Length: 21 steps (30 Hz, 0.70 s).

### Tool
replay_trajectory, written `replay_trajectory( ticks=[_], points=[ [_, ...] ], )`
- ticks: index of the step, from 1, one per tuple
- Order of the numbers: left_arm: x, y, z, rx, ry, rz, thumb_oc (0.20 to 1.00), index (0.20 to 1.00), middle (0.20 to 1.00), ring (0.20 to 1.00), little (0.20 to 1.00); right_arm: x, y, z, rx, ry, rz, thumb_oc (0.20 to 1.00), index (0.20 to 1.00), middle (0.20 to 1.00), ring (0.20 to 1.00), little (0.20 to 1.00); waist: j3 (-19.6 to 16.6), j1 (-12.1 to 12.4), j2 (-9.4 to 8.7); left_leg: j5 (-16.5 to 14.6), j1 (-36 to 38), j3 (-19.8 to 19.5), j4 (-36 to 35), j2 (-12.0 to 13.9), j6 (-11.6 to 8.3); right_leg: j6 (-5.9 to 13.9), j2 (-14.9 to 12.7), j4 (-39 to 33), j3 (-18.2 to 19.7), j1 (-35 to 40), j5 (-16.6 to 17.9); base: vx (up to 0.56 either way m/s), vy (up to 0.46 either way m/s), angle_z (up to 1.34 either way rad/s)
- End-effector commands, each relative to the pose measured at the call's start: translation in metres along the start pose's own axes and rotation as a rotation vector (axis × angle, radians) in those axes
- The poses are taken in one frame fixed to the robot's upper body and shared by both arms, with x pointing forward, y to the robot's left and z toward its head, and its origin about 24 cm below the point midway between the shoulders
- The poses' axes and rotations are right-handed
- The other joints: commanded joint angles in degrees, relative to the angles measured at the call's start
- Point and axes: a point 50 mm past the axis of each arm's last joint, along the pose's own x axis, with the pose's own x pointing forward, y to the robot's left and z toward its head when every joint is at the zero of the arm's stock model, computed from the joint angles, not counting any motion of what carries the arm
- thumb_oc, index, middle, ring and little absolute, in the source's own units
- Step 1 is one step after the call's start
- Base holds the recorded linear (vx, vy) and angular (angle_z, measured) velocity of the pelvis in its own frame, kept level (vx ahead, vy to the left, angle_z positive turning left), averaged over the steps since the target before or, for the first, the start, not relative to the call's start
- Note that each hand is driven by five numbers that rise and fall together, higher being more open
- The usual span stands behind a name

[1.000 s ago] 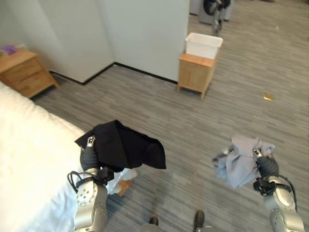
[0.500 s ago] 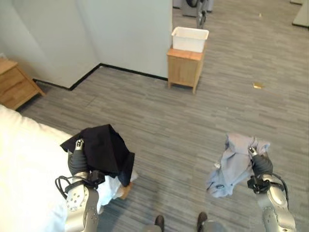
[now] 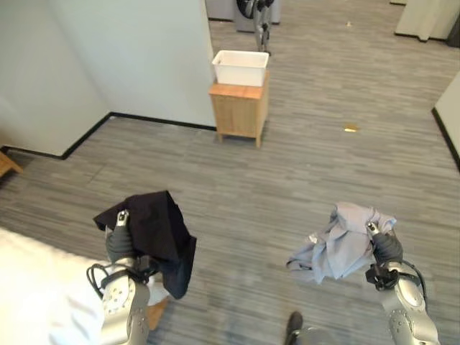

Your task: Pick up bed clothes into laundry basket.

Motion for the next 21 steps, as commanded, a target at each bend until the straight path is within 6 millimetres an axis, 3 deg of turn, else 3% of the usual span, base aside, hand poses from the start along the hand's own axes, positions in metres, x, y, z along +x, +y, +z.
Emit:
replay_trajectory(
  ticks=[1,3,4,5,7,8,9,13,14,15,17,18,19,20,21],
  points=[
    [0.015,-0.014,0.048,-0.030,-0.227,-0.106,0.200,0.200,0.200,0.200,0.200,0.012,0.011,0.050,0.021,-0.228,0.061,0.200,0.200,0.200,0.200,0.200,4.1,1.8,-2.50,9.1,-5.0,4.7,12.0,-6.2,2.76,3.02,-1.1,-8.1,1.7,6.0,1.1,0.56,-0.330,-0.62],
    [0.016,-0.018,0.047,-0.050,-0.222,-0.119,0.200,0.200,0.200,0.200,0.200,0.012,0.010,0.052,0.027,-0.237,0.059,0.200,0.200,0.200,0.200,0.200,4.4,2.8,-2.41,8.0,-8.8,5.6,11.2,-5.5,2.99,3.00,-0.4,-9.2,2.1,7.8,0.4,0.37,-0.139,-0.47],
    [0.016,-0.021,0.044,-0.058,-0.205,-0.131,0.200,0.200,0.200,0.200,0.200,0.011,0.007,0.054,0.034,-0.249,0.046,0.200,0.200,0.200,0.200,0.200,4.4,3.9,-1.89,7.5,-12.8,6.4,3.9,-4.7,2.83,3.39,0.2,-10.5,2.5,10.9,-1.0,0.32,-0.062,-0.06],
    [0.016,-0.021,0.044,-0.058,-0.205,-0.132,0.200,0.200,0.200,0.200,0.200,0.011,0.007,0.054,0.035,-0.249,0.045,0.200,0.200,0.200,0.200,0.200,4.2,3.9,-2.19,8.1,-12.7,6.6,3.2,-5.1,2.97,3.43,-0.1,-10.5,2.4,10.7,-0.9,0.56,-0.056,0.09],
    [0.014,-0.021,0.038,-0.060,-0.184,-0.132,0.200,0.200,0.200,0.200,0.200,0.009,0.005,0.052,0.022,-0.244,0.041,0.200,0.200,0.200,0.200,0.200,3.3,5.0,-0.97,8.8,-13.8,7.0,-11.1,-6.9,3.69,4.37,0.5,-11.2,2.9,12.9,-2.8,0.60,0.053,-0.03],
    [0.010,-0.018,0.032,-0.060,-0.158,-0.118,0.200,0.200,0.200,0.200,0.200,0.009,0.006,0.046,0.005,-0.214,0.053,0.200,0.200,0.200,0.200,0.200,2.2,6.3,0.33,12.3,-14.0,4.7,-24.3,-9.2,3.29,5.08,1.8,-11.2,3.6,15.1,-4.9,0.76,0.081,-0.11],
    [0.008,-0.017,0.030,-0.063,-0.150,-0.113,0.200,0.200,0.200,0.200,0.200,0.010,0.007,0.044,-0.005,-0.206,0.063,0.200,0.200,0.200,0.200,0.200,1.7,6.8,0.69,13.2,-14.5,4.3,-28.1,-9.0,2.71,5.39,2.0,-11.2,3.9,16.5,-5.5,0.61,0.059,0.01],
    [0.005,-0.010,0.027,-0.039,-0.141,-0.085,0.200,0.200,0.200,0.200,0.200,0.014,0.014,0.043,-0.020,-0.191,0.101,0.200,0.200,0.200,0.200,0.200,0.5,8.1,0.37,16.1,-15.3,6.3,-31.7,-8.4,1.54,6.51,1.4,-11.2,5.9,21.5,-6.8,0.66,0.057,-0.20],
    [0.003,-0.004,0.028,-0.036,-0.143,-0.062,0.200,0.200,0.200,0.200,0.200,0.014,0.020,0.040,-0.013,-0.180,0.131,0.200,0.200,0.200,0.200,0.200,-1.5,8.6,-0.04,16.8,-13.1,8.3,-31.0,-8.9,2.88,7.89,0.1,-10.4,6.4,23.6,-6.9,0.46,0.098,-0.36],
    [0.003,-0.003,0.028,-0.035,-0.143,-0.061,0.200,0.200,0.200,0.200,0.200,0.014,0.021,0.040,-0.013,-0.179,0.131,0.200,0.200,0.200,0.200,0.200,-1.4,8.7,-0.25,16.7,-12.9,8.6,-31.0,-9.0,2.93,7.99,-0.2,-10.4,6.6,23.6,-7.0,0.73,0.164,-0.55],
    [0.003,-0.005,0.030,-0.009,-0.142,-0.085,0.200,0.200,0.200,0.200,0.200,0.014,0.027,0.039,-0.025,-0.177,0.155,0.200,0.200,0.200,0.200,0.200,-2.6,9.6,-2.07,14.1,-12.4,9.9,-27.5,-11.5,6.34,10.56,-5.3,-1.3,7.0,22.4,-2.5,0.44,0.139,-0.65],
    [0.003,-0.005,0.030,-0.009,-0.142,-0.085,0.200,0.200,0.200,0.200,0.200,0.014,0.027,0.039,-0.025,-0.177,0.155,0.200,0.200,0.200,0.200,0.200,-2.7,9.6,-2.06,14.1,-12.5,9.9,-27.5,-11.5,6.35,10.56,-5.3,-1.2,7.1,22.3,-2.5,0.52,0.310,-0.47],
    [0.005,-0.012,0.029,-0.002,-0.133,-0.111,0.200,0.200,0.200,0.200,0.200,0.015,0.030,0.035,-0.024,-0.166,0.152,0.200,0.200,0.200,0.200,0.200,-2.3,9.4,-2.50,9.6,-10.4,9.9,-24.7,-14.5,10.61,11.94,-10.6,20.0,8.8,15.8,11.7,0.54,0.404,-0.27],
    [0.008,-0.017,0.033,-0.015,-0.149,-0.123,0.200,0.200,0.200,0.200,0.200,0.015,0.038,0.034,0.020,-0.177,0.166,0.200,0.200,0.200,0.200,0.200,-1.1,8.4,-1.43,8.2,-7.5,9.5,-24.9,-14.9,12.05,12.08,-12.0,29.2,10.1,10.4,17.0,0.71,0.526,-0.07],
    [0.009,-0.020,0.034,-0.018,-0.155,-0.138,0.200,0.200,0.200,0.200,0.200,0.015,0.041,0.027,0.037,-0.153,0.173,0.200,0.200,0.200,0.200,0.200,0.3,6.9,-0.60,6.9,-4.4,8.8,-25.4,-15.2,13.04,11.90,-13.2,34.3,10.0,6.7,18.6,0.49,0.334,-0.12]
  ],
)
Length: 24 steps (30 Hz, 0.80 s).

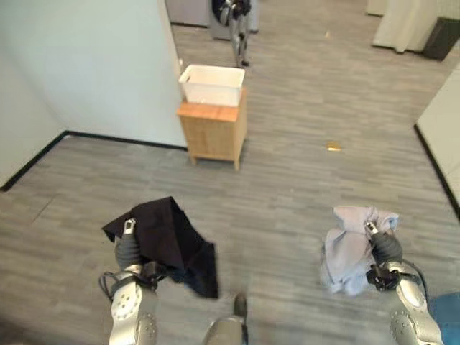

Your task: Pick up bed clothes into laundry basket.

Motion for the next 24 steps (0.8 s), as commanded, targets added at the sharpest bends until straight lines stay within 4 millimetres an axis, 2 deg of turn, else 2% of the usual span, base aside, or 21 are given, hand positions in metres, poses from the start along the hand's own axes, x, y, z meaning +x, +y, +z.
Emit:
replay_trajectory(
  ticks=[1,2,3,5,6,7,8,9,10,12,13,15,16,17,18,19,20,21,22,23,24],
  points=[
    [0.013,-0.020,0.052,0.062,-0.233,-0.158,0.200,0.200,0.200,0.200,0.200,0.022,0.030,0.033,0.015,-0.183,0.127,0.200,0.200,0.200,0.200,0.200,1.2,-1.4,2.46,-2.8,5.0,-3.0,-1.2,-0.4,-1.53,4.22,-7.4,15.5,4.0,-8.7,32.2,0.71,0.222,0.42],
    [0.015,-0.025,0.057,0.083,-0.251,-0.185,0.200,0.200,0.200,0.200,0.200,0.019,0.030,0.030,0.000,-0.157,0.142,0.200,0.200,0.200,0.200,0.200,1.5,-3.6,3.16,-4.5,9.6,-5.2,-3.1,-0.5,-1.24,2.92,-6.0,15.7,3.6,-15.0,26.0,0.53,0.094,0.71],
    [0.015,-0.025,0.057,0.083,-0.251,-0.185,0.200,0.200,0.200,0.200,0.200,0.019,0.030,0.030,-0.001,-0.157,0.142,0.200,0.200,0.200,0.200,0.200,1.3,-3.7,3.34,-4.4,9.5,-5.3,-3.2,-0.3,-1.33,2.72,-5.8,15.4,3.2,-14.9,26.1,0.80,-0.007,0.96],
    [0.016,-0.027,0.060,0.081,-0.260,-0.219,0.200,0.200,0.200,0.200,0.200,0.020,0.026,0.032,0.004,-0.157,0.140,0.200,0.200,0.200,0.200,0.200,1.9,-5.3,2.94,-7.5,14.8,-7.8,-4.5,-0.4,-2.55,2.23,-5.6,2.3,-0.7,-19.2,23.0,0.70,-0.130,0.89],
    [0.016,-0.025,0.058,0.082,-0.246,-0.214,0.200,0.200,0.200,0.200,0.200,0.020,0.025,0.033,0.010,-0.161,0.131,0.200,0.200,0.200,0.200,0.200,1.8,-5.7,2.62,-8.3,16.0,-8.7,-5.1,-0.5,-3.15,2.50,-5.5,-3.2,-1.4,-19.9,23.6,0.41,-0.104,0.69],
    [0.015,-0.025,0.058,0.083,-0.245,-0.214,0.200,0.200,0.200,0.200,0.200,0.020,0.025,0.033,0.010,-0.159,0.131,0.200,0.200,0.200,0.200,0.200,1.9,-5.9,2.96,-8.3,16.5,-8.9,-5.4,-0.1,-3.25,2.52,-5.1,-4.0,-1.9,-19.0,23.8,0.71,-0.217,0.47],
    [0.015,-0.022,0.051,0.082,-0.217,-0.194,0.200,0.200,0.200,0.200,0.200,0.020,0.021,0.032,0.016,-0.162,0.109,0.200,0.200,0.200,0.200,0.200,1.9,-7.5,2.25,-11.1,21.2,-11.6,-6.5,0.2,-4.88,3.46,0.1,-22.3,-0.1,-20.2,24.7,0.81,-0.215,0.39],
    [0.016,-0.021,0.048,0.078,-0.209,-0.187,0.200,0.200,0.200,0.200,0.200,0.019,0.020,0.034,0.015,-0.169,0.107,0.200,0.200,0.200,0.200,0.200,1.7,-8.3,2.18,-12.0,23.2,-13.0,-6.6,0.9,-5.59,4.25,2.4,-28.3,1.7,-21.2,25.1,0.97,-0.259,0.45],
    [0.016,-0.023,0.048,0.076,-0.210,-0.196,0.200,0.200,0.200,0.200,0.200,0.018,0.019,0.034,0.016,-0.171,0.100,0.200,0.200,0.200,0.200,0.200,1.5,-8.8,1.78,-12.3,24.0,-14.0,-6.7,1.1,-6.06,4.92,2.8,-31.5,2.4,-22.2,26.2,0.67,-0.159,0.57],
    [0.015,-0.026,0.047,0.094,-0.210,-0.220,0.200,0.200,0.200,0.200,0.200,0.016,0.014,0.033,0.009,-0.165,0.086,0.200,0.200,0.200,0.200,0.200,0.6,-9.2,1.74,-13.2,25.7,-15.3,-6.3,2.2,-7.04,5.85,2.9,-32.6,-0.5,-23.6,27.9,0.62,-0.182,0.72],
    [0.015,-0.028,0.045,0.093,-0.201,-0.232,0.200,0.200,0.200,0.200,0.200,0.014,0.011,0.031,0.006,-0.158,0.081,0.200,0.200,0.200,0.200,0.200,0.1,-9.5,1.58,-13.4,26.6,-16.0,-5.1,2.6,-7.46,5.65,2.3,-31.5,-1.5,-22.8,29.0,0.61,-0.217,0.72],
    [0.015,-0.035,0.041,0.077,-0.192,-0.251,0.200,0.200,0.200,0.200,0.200,0.011,0.007,0.030,0.000,-0.150,0.077,0.200,0.200,0.200,0.200,0.200,-1.1,-10.1,2.15,-13.4,28.0,-17.1,-0.4,4.7,-8.82,3.92,3.0,-29.0,-0.9,-21.0,28.0,0.65,-0.260,0.61],
    [0.014,-0.036,0.038,0.067,-0.181,-0.260,0.200,0.200,0.200,0.200,0.200,0.011,0.007,0.029,-0.006,-0.143,0.078,0.200,0.200,0.200,0.200,0.200,-1.3,-10.1,2.00,-12.4,27.2,-17.1,1.1,5.0,-9.51,3.57,2.9,-29.3,-1.4,-20.1,27.5,0.56,-0.259,0.71],
    [0.012,-0.038,0.036,0.067,-0.171,-0.268,0.200,0.200,0.200,0.200,0.200,0.010,0.004,0.028,-0.002,-0.138,0.068,0.200,0.200,0.200,0.200,0.200,-1.7,-10.2,2.50,-9.2,25.9,-17.5,6.0,6.0,-10.85,2.51,4.1,-28.6,-0.9,-18.7,26.5,0.61,-0.331,0.78],
    [0.012,-0.038,0.032,0.044,-0.153,-0.255,0.200,0.200,0.200,0.200,0.200,0.014,0.003,0.033,-0.016,-0.149,0.074,0.200,0.200,0.200,0.200,0.200,-1.4,-9.7,2.86,0.9,20.4,-16.9,21.5,6.3,-13.85,0.07,5.5,-27.7,-1.0,-14.6,23.7,0.51,-0.268,0.68],
    [0.013,-0.039,0.032,0.044,-0.154,-0.255,0.200,0.200,0.200,0.200,0.200,0.014,0.003,0.033,-0.015,-0.149,0.074,0.200,0.200,0.200,0.200,0.200,-1.6,-10.0,2.50,1.2,19.8,-17.2,21.6,5.9,-13.80,0.09,5.0,-27.7,-1.1,-14.9,23.9,0.53,-0.327,0.41],
    [0.012,-0.040,0.032,0.008,-0.153,-0.253,0.200,0.200,0.200,0.200,0.200,0.015,0.003,0.039,0.002,-0.179,0.083,0.200,0.200,0.200,0.200,0.200,-0.7,-9.5,2.00,5.5,15.8,-15.9,31.1,6.0,-15.06,-1.63,5.5,-27.9,-1.2,-12.3,22.4,0.31,-0.305,0.16],
    [0.013,-0.043,0.031,0.003,-0.141,-0.268,0.200,0.200,0.200,0.200,0.200,0.015,0.001,0.041,0.000,-0.183,0.073,0.200,0.200,0.200,0.200,0.200,0.6,-8.8,0.94,6.4,11.4,-14.5,37.2,6.2,-14.20,-3.27,6.1,-28.2,-0.5,-9.8,20.9,0.44,-0.432,0.12],
    [0.013,-0.043,0.032,0.004,-0.141,-0.271,0.200,0.200,0.200,0.200,0.200,0.015,-0.001,0.043,-0.010,-0.184,0.059,0.200,0.200,0.200,0.200,0.200,1.1,-8.3,-0.18,5.3,8.2,-12.5,39.7,7.0,-12.63,-3.98,6.0,-28.8,-0.5,-7.9,19.6,0.40,-0.397,-0.12],
    [0.014,-0.045,0.033,-0.003,-0.141,-0.275,0.200,0.200,0.200,0.200,0.200,0.013,-0.006,0.044,-0.026,-0.182,0.029,0.200,0.200,0.200,0.200,0.200,1.8,-7.2,-0.59,3.4,4.2,-10.8,41.1,7.3,-11.66,-4.49,6.4,-29.5,0.1,-5.5,18.2,0.41,-0.328,-0.20],
    [0.014,-0.047,0.032,-0.019,-0.133,-0.278,0.200,0.200,0.200,0.200,0.200,0.012,-0.009,0.043,-0.031,-0.180,0.009,0.200,0.200,0.200,0.200,0.200,2.2,-6.5,-0.90,2.8,0.8,-9.1,40.3,8.7,-11.25,-4.61,6.5,-29.8,-0.1,-3.8,17.4,0.47,-0.269,-0.32]
  ],
)
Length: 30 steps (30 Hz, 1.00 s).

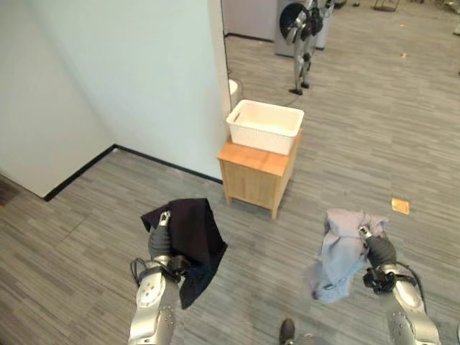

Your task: Pick up bed clothes into laundry basket.

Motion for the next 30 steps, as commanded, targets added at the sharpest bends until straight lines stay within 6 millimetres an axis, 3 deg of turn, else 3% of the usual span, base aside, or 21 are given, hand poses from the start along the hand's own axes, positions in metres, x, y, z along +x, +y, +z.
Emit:
replay_trajectory(
  ticks=[1,2,3,4,6,7,9,11,13,14,15,17,18,20,21,22,23,25,27,28,30],
  points=[
    [0.010,-0.011,0.037,-0.004,-0.153,-0.092,0.200,0.200,0.200,0.200,0.200,0.010,0.007,0.046,-0.020,-0.219,0.025,0.200,0.200,0.200,0.200,0.200,2.1,0.6,-2.16,15.0,-4.4,-0.3,-15.1,7.4,-1.70,7.29,-3.2,-4.0,-3.3,5.3,0.4,0.61,-0.221,-0.26],
    [0.006,-0.011,0.034,-0.001,-0.140,-0.108,0.200,0.200,0.200,0.200,0.200,0.010,0.008,0.053,-0.013,-0.254,0.025,0.200,0.200,0.200,0.200,0.200,1.9,1.6,-1.79,14.9,-7.0,1.3,-22.9,7.9,-1.77,7.78,-3.1,-4.6,-3.5,7.1,-1.0,0.47,-0.130,-0.12],
    [0.006,-0.011,0.034,0.000,-0.139,-0.108,0.200,0.200,0.200,0.200,0.200,0.009,0.007,0.052,-0.013,-0.252,0.025,0.200,0.200,0.200,0.200,0.200,1.9,1.8,-1.93,14.9,-6.7,1.5,-23.2,7.8,-1.77,7.82,-3.2,-4.7,-3.3,7.3,-1.1,0.49,-0.063,0.04],
    [0.003,-0.009,0.029,0.021,-0.117,-0.108,0.200,0.200,0.200,0.200,0.200,0.009,0.008,0.052,-0.007,-0.258,0.028,0.200,0.200,0.200,0.200,0.200,1.9,2.4,-1.04,14.7,-8.0,2.3,-29.5,7.1,-1.73,8.08,-2.5,-5.1,-3.2,8.4,-2.2,0.32,-0.002,-0.08],
    [-0.003,-0.006,0.021,0.029,-0.082,-0.102,0.200,0.200,0.200,0.200,0.200,0.009,0.012,0.047,-0.018,-0.237,0.047,0.200,0.200,0.200,0.200,0.200,1.1,3.5,-0.49,14.8,-7.6,2.4,-39.9,4.1,-1.16,8.73,-1.9,-5.5,-2.9,10.2,-3.5,0.51,0.010,-0.39],
    [-0.005,-0.005,0.019,0.019,-0.073,-0.096,0.200,0.200,0.200,0.200,0.200,0.009,0.016,0.043,-0.036,-0.220,0.069,0.200,0.200,0.200,0.200,0.200,0.6,4.7,0.09,16.9,-7.5,0.7,-47.7,1.5,-1.19,9.06,-1.2,-5.9,-2.0,11.7,-4.2,0.55,0.008,-0.20],
    [-0.008,-0.003,0.014,-0.015,-0.057,-0.082,0.200,0.200,0.200,0.200,0.200,0.013,0.022,0.041,-0.076,-0.201,0.108,0.200,0.200,0.200,0.200,0.200,-0.1,6.2,0.72,19.0,-6.7,-1.4,-54.5,-0.3,-1.86,9.15,-0.2,-5.3,-0.9,13.8,-5.6,0.56,-0.025,-0.22],
    [-0.011,-0.001,0.014,0.006,-0.052,-0.086,0.200,0.200,0.200,0.200,0.200,0.016,0.028,0.043,-0.115,-0.194,0.146,0.200,0.200,0.200,0.200,0.200,-0.8,7.0,0.63,19.9,-6.0,-0.2,-53.8,-0.6,-2.00,9.58,-0.4,-4.4,-0.4,15.4,-6.3,0.43,-0.013,-0.58],
    [-0.015,0.001,0.015,0.028,-0.054,-0.094,0.200,0.200,0.200,0.200,0.200,0.017,0.034,0.042,-0.116,-0.191,0.173,0.200,0.200,0.200,0.200,0.200,-2.4,7.7,0.32,17.2,-4.2,0.1,-53.4,-1.4,0.11,10.63,-1.5,-1.8,-0.7,15.7,-7.8,0.40,0.091,-0.40],
    [-0.014,-0.002,0.015,0.025,-0.054,-0.105,0.200,0.200,0.200,0.200,0.200,0.019,0.039,0.039,-0.114,-0.194,0.179,0.200,0.200,0.200,0.200,0.200,-3.6,8.4,-0.74,15.1,-1.2,0.1,-54.0,-3.5,2.96,13.50,-5.7,8.8,-1.1,13.5,-3.8,0.38,0.125,-0.35],
    [-0.014,-0.003,0.015,0.025,-0.055,-0.106,0.200,0.200,0.200,0.200,0.200,0.019,0.039,0.040,-0.114,-0.194,0.179,0.200,0.200,0.200,0.200,0.200,-3.8,8.5,-0.64,15.2,-1.3,0.1,-54.0,-3.4,2.99,13.49,-5.6,8.9,-1.0,13.2,-3.7,0.40,0.168,-0.26],
    [-0.009,-0.006,0.019,0.034,-0.068,-0.120,0.200,0.200,0.200,0.200,0.200,0.021,0.046,0.039,-0.083,-0.201,0.190,0.200,0.200,0.200,0.200,0.200,-3.2,7.6,-0.66,13.3,2.4,0.3,-55.0,-4.6,5.51,16.68,-9.4,24.7,0.1,7.9,5.8,0.25,0.149,-0.17],
    [-0.006,-0.008,0.022,0.051,-0.081,-0.134,0.200,0.200,0.200,0.200,0.200,0.021,0.047,0.038,-0.081,-0.202,0.191,0.200,0.200,0.200,0.200,0.200,-2.7,6.5,0.44,12.8,4.3,-0.5,-55.7,-4.2,6.11,16.32,-9.2,29.5,1.0,4.5,8.8,0.22,0.134,-0.04],
    [-0.002,-0.013,0.028,0.084,-0.100,-0.171,0.200,0.200,0.200,0.200,0.200,0.020,0.046,0.038,-0.140,-0.201,0.181,0.200,0.200,0.200,0.200,0.200,-2.0,4.7,1.86,11.6,7.2,-2.1,-56.8,-3.4,6.35,14.48,-9.4,32.7,1.1,-1.3,4.8,0.18,0.046,0.29],
    [-0.002,-0.013,0.028,0.085,-0.100,-0.170,0.200,0.200,0.200,0.200,0.200,0.020,0.046,0.038,-0.140,-0.201,0.181,0.200,0.200,0.200,0.200,0.200,-1.9,4.6,1.79,11.6,7.2,-2.1,-56.8,-3.5,6.35,14.49,-9.5,32.8,1.1,-1.4,4.7,0.20,-0.087,0.81],
    [0.004,-0.015,0.035,0.091,-0.131,-0.185,0.200,0.200,0.200,0.200,0.200,0.020,0.038,0.046,-0.212,-0.226,0.145,0.200,0.200,0.200,0.200,0.200,-1.4,3.1,2.19,10.8,9.0,-3.5,-57.5,-2.7,5.31,13.23,-11.0,25.0,0.2,-2.9,1.9,0.20,-0.145,0.74],
    [0.008,-0.019,0.038,0.089,-0.148,-0.202,0.200,0.200,0.200,0.200,0.200,0.020,0.033,0.052,-0.186,-0.254,0.122,0.200,0.200,0.200,0.200,0.200,-1.3,2.3,2.12,10.5,9.3,-4.4,-57.6,-2.2,4.72,13.02,-10.5,21.6,1.5,-4.0,1.2,0.30,-0.235,0.66],
    [0.012,-0.025,0.038,0.087,-0.148,-0.228,0.200,0.200,0.200,0.200,0.200,0.016,0.013,0.065,-0.211,-0.293,0.047,0.200,0.200,0.200,0.200,0.200,-0.8,-0.2,1.02,9.3,10.9,-8.5,-58.3,-2.5,3.51,13.72,-6.9,6.1,8.1,-5.4,2.1,0.27,-0.246,0.61],
    [0.011,-0.026,0.036,0.109,-0.138,-0.249,0.200,0.200,0.200,0.200,0.200,0.013,-0.002,0.081,-0.304,-0.339,-0.015,0.200,0.200,0.200,0.200,0.200,-1.1,-0.1,-0.55,7.7,10.1,-9.4,-56.8,-2.7,3.47,14.91,-6.9,2.9,8.7,-2.2,2.3,0.14,-0.193,1.44],
    [0.010,-0.024,0.038,0.099,-0.154,-0.240,0.200,0.200,0.200,0.200,0.200,0.015,-0.020,0.104,-0.441,-0.383,-0.095,0.200,0.200,0.200,0.200,0.200,-2.4,0.6,-1.34,8.0,9.8,-8.6,-57.7,-2.5,2.96,14.90,-7.5,-0.8,7.0,0.0,2.8,0.15,-0.140,0.99],
    [0.009,-0.026,0.039,0.067,-0.157,-0.243,0.200,0.200,0.200,0.200,0.200,0.019,-0.031,0.117,-0.464,-0.405,-0.138,0.200,0.200,0.200,0.200,0.200,-2.9,0.7,-1.40,8.4,9.7,-8.8,-58.3,-2.2,2.66,14.54,-7.0,-1.6,6.9,0.7,2.7,0.13,-0.092,0.22]
  ],
)
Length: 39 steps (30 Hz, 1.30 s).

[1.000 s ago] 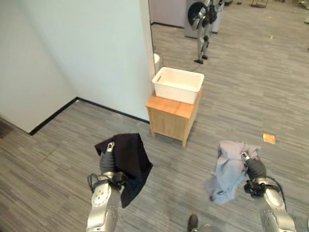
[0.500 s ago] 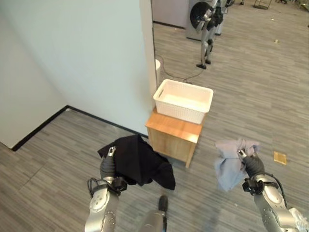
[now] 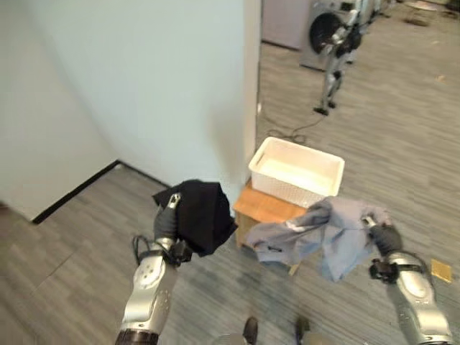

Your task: Pick up bed clothes into laundry basket.

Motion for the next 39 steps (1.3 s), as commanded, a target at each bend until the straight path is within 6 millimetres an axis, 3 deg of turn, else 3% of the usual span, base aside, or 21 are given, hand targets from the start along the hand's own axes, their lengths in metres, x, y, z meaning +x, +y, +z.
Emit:
replay_trajectory(
  ticks=[1,5,6,7,9,11,12,13,15,20,22,28,39],
  points=[
    [0.005,-0.016,0.031,-0.058,-0.176,-0.105,0.200,0.200,0.200,0.200,0.200,0.024,-0.057,0.075,-0.149,-0.292,-0.201,0.200,0.200,0.200,0.200,0.200,-2.7,0.2,-0.46,-2.8,-0.6,3.3,1.4,5.8,-5.61,-0.40,2.3,-3.9,-4.2,4.7,-0.8,0.11,-0.073,0.15],
    [0.000,-0.022,0.026,-0.109,-0.140,-0.140,0.200,0.200,0.200,0.200,0.200,0.040,-0.087,0.119,-0.321,-0.350,-0.223,0.200,0.200,0.200,0.200,0.200,-3.6,0.8,-1.09,-2.8,-0.3,1.8,0.3,6.3,-5.97,-1.05,3.2,-5.8,-5.1,6.3,-0.9,0.12,-0.085,0.15],
    [-0.002,-0.028,0.024,-0.116,-0.122,-0.181,0.200,0.200,0.200,0.200,0.200,0.052,-0.095,0.146,-0.400,-0.377,-0.226,0.200,0.200,0.200,0.200,0.200,-3.7,1.4,-1.65,-2.8,-0.3,1.5,0.2,6.6,-6.16,-1.27,3.6,-6.1,-5.4,6.5,-1.0,0.06,-0.060,-0.01],
    [-0.002,-0.028,0.024,-0.117,-0.123,-0.178,0.200,0.200,0.200,0.200,0.200,0.053,-0.095,0.146,-0.401,-0.380,-0.223,0.200,0.200,0.200,0.200,0.200,-3.6,1.2,-1.56,-2.8,-0.2,1.5,0.2,6.6,-6.17,-1.27,3.6,-6.1,-5.4,6.5,-1.0,0.06,-0.052,-0.05],
    [-0.006,-0.031,0.021,-0.114,-0.103,-0.209,0.200,0.200,0.200,0.200,0.200,0.068,-0.101,0.168,-0.479,-0.370,-0.218,0.200,0.200,0.200,0.200,0.200,-3.4,1.7,-2.14,-2.9,-0.3,1.1,0.2,6.8,-6.30,-1.50,3.9,-6.6,-5.6,6.8,-0.9,0.04,-0.037,-0.08],
    [-0.010,-0.030,0.020,-0.104,-0.083,-0.229,0.200,0.200,0.200,0.200,0.200,0.075,-0.109,0.197,-0.591,-0.373,-0.229,0.200,0.200,0.200,0.200,0.200,-3.3,2.5,-2.83,-2.8,-0.5,0.8,0.2,6.8,-6.46,-1.59,4.3,-6.9,-5.8,6.8,-0.8,0.06,-0.032,0.00],
    [-0.014,-0.027,0.015,-0.106,-0.055,-0.225,0.200,0.200,0.200,0.200,0.200,0.079,-0.114,0.223,-0.685,-0.392,-0.267,0.200,0.200,0.200,0.200,0.200,-3.1,2.9,-3.17,-3.3,-0.4,0.7,0.2,7.1,-6.63,-1.61,4.6,-7.1,-6.0,7.1,-1.2,0.07,-0.017,0.03],
    [-0.014,-0.026,0.015,-0.110,-0.057,-0.220,0.200,0.200,0.200,0.200,0.200,0.081,-0.112,0.225,-0.687,-0.395,-0.263,0.200,0.200,0.200,0.200,0.200,-3.0,2.7,-2.98,-3.4,-0.4,0.7,0.2,7.1,-6.63,-1.62,4.6,-7.1,-6.0,7.1,-1.2,0.06,-0.008,0.07],
    [-0.018,-0.023,0.007,-0.098,-0.001,-0.234,0.200,0.200,0.200,0.200,0.200,0.082,-0.124,0.269,-0.853,-0.411,-0.375,0.200,0.200,0.200,0.200,0.200,-2.5,3.9,-3.94,-3.1,-1.3,0.0,0.2,7.1,-6.93,-1.68,4.9,-7.3,-6.7,6.6,-1.2,0.02,-0.002,0.05],
    [-0.023,-0.012,0.007,-0.074,0.031,-0.231,0.200,0.200,0.200,0.200,0.200,0.087,-0.142,0.314,-1.041,-0.316,-0.549,0.200,0.200,0.200,0.200,0.200,-2.2,5.4,-4.92,-2.6,-2.8,-0.8,0.2,7.2,-7.27,-1.67,5.1,-7.5,-7.5,5.7,-1.1,0.04,-0.005,0.12],
    [-0.026,-0.006,0.006,-0.075,0.042,-0.204,0.200,0.200,0.200,0.200,0.200,0.088,-0.136,0.340,-1.105,-0.315,-0.599,0.200,0.200,0.200,0.200,0.200,-1.8,5.5,-4.28,-2.4,-3.5,-1.1,0.2,7.3,-7.36,-1.67,5.1,-7.5,-7.6,5.0,-1.0,0.02,0.002,0.14],
    [-0.028,0.001,0.008,-0.044,0.059,-0.196,0.200,0.200,0.200,0.200,0.200,0.085,-0.131,0.375,-1.153,-0.297,-0.713,0.200,0.200,0.200,0.200,0.200,-0.5,7.4,-3.86,-1.5,-6.4,-2.7,0.2,7.0,-7.41,-1.66,5.3,-7.5,-8.9,2.8,-1.0,0.00,0.000,0.11],
    [-0.020,0.002,0.017,-0.045,0.019,-0.164,0.200,0.200,0.200,0.200,0.200,0.082,-0.126,0.396,-1.032,-0.295,-0.759,0.200,0.200,0.200,0.200,0.200,4.4,11.0,-2.66,0.5,-14.0,-5.8,0.2,5.9,-7.89,-1.90,5.2,-7.5,-11.6,-3.3,-0.6,-0.04,0.000,0.18]
  ],
)
